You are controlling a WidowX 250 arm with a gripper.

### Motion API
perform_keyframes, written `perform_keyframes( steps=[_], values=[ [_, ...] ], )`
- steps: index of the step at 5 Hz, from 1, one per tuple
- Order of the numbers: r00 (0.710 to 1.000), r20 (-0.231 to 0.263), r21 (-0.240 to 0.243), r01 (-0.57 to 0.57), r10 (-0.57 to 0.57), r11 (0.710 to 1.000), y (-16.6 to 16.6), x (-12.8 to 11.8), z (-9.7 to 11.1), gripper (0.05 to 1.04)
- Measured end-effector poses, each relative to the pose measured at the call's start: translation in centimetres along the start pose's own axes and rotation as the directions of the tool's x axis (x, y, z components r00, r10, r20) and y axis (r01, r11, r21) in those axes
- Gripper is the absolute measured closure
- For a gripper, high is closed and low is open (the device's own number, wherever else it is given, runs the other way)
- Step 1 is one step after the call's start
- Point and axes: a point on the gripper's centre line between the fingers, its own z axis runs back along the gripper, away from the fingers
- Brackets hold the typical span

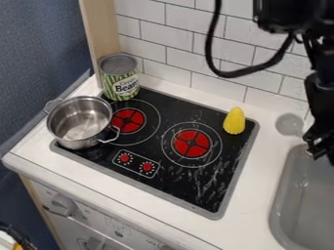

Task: Move the blue spoon on the right side stove

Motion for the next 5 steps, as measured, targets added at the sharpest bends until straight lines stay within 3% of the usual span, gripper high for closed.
perform_keyframes(
  steps=[5],
  values=[
    [0.988, 0.087, 0.05, -0.135, 0.131, 0.99, 2.8, 7.4, 0.0, 0.753]
  ],
)
